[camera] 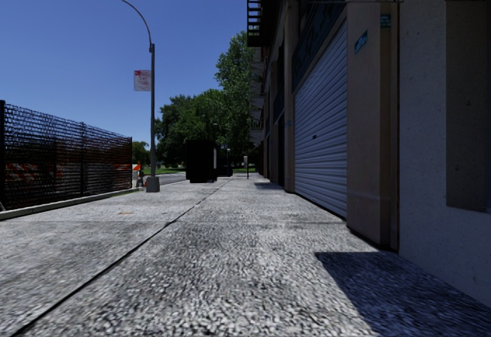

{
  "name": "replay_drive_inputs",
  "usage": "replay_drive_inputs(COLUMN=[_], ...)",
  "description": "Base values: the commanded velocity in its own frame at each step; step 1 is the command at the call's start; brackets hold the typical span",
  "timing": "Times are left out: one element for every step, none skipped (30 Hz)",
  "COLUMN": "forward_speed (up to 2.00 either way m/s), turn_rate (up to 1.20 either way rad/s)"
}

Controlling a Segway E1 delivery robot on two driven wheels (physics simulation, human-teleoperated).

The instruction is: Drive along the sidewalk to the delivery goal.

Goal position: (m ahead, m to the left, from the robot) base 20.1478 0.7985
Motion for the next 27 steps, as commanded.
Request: replay_drive_inputs(forward_speed=[2.0,2.0,2.0,2.0,2.0,2.0,2.0,2.0,2.0,2.0,2.0,2.0,2.0,2.0,2.0,2.0,2.0,2.0,2.0,2.0,2.0,2.0,2.0,2.0,2.0,2.0,2.0], turn_rate=[0.0,0.0,0.0,0.0,0.0,0.0,0.0,0.0,0.0,0.0,0.0,0.0,0.0,0.0,0.0,0.0,0.0,0.0,0.0,0.0,0.0,0.0,0.0,0.0,0.0,0.0,0.0])
